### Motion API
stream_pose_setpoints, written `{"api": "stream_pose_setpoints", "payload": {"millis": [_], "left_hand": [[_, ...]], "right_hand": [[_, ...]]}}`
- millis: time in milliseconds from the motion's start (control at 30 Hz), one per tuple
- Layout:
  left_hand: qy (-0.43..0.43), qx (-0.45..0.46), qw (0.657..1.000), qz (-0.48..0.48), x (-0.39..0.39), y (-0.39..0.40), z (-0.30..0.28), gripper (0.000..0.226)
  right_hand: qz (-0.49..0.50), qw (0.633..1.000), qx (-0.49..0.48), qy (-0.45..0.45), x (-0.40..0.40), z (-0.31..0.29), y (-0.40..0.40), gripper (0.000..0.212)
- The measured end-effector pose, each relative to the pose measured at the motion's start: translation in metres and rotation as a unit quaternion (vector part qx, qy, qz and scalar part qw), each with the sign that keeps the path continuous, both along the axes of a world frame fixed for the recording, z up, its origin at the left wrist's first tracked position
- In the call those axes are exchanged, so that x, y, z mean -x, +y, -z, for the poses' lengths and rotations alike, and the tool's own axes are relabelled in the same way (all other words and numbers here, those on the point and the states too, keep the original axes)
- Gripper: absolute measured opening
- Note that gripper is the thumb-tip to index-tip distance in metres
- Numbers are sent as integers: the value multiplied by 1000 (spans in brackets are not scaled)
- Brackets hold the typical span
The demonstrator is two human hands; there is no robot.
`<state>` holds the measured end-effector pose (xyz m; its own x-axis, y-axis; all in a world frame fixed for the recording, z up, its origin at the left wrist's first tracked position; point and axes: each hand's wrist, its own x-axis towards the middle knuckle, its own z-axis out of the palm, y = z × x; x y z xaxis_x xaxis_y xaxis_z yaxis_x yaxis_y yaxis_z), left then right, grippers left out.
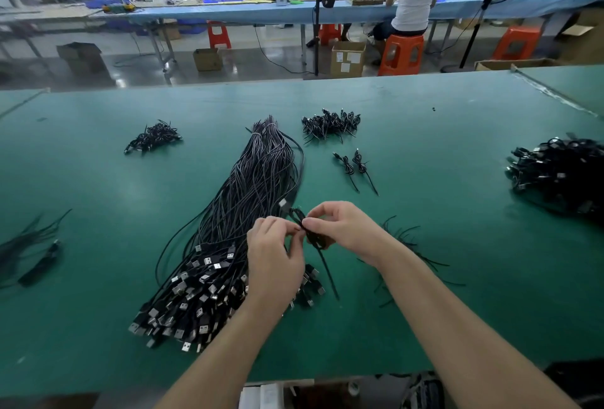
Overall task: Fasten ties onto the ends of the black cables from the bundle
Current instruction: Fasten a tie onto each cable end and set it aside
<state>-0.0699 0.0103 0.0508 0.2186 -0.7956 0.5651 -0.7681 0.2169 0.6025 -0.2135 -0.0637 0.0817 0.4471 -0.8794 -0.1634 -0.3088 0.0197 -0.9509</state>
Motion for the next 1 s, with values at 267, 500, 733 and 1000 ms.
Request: {"api": "stream_pose_setpoints", "payload": {"millis": [267, 500, 733, 1000], "left_hand": [[-203, 87, 975, 34, -6, 1, 13, 9], [457, -276, 843, 67, -18, -13, -5, 12], [331, -233, 913, 46, -5, -9, -5, 14], [-303, 49, 951, 39, 2, 0, 3, 15]], "right_hand": [[-11, 987, -158, -24, 6, -4, -1, 20], [-34, 998, 39, 25, 11, 3, -1, 20], [8, 998, 51, 39, 4, 4, -2, 24], [1, 984, -174, -27, 6, 10, -4, 18]]}}
